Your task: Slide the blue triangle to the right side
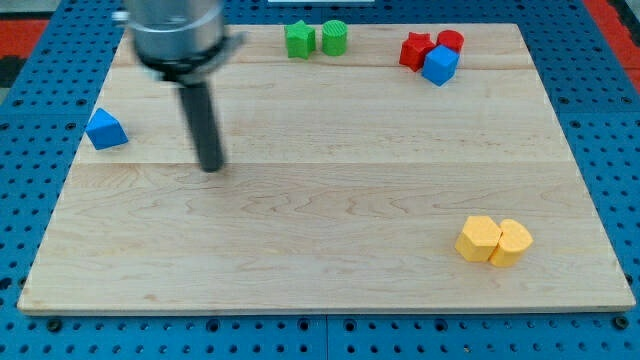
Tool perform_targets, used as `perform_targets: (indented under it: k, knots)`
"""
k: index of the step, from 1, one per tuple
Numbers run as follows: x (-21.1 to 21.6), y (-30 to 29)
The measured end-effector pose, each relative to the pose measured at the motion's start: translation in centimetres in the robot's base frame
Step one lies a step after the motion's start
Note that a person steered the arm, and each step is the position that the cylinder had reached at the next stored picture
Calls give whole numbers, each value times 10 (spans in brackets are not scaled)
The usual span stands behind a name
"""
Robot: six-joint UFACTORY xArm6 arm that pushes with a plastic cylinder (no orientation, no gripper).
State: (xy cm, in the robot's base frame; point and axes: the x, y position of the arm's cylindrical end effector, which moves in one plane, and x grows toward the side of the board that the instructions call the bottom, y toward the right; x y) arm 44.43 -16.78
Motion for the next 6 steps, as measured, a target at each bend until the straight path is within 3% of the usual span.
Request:
perform_targets:
  k: [1,2,4,6]
  knots:
    - [12,-68]
    - [-19,-132]
    - [-43,-56]
    - [-57,-55]
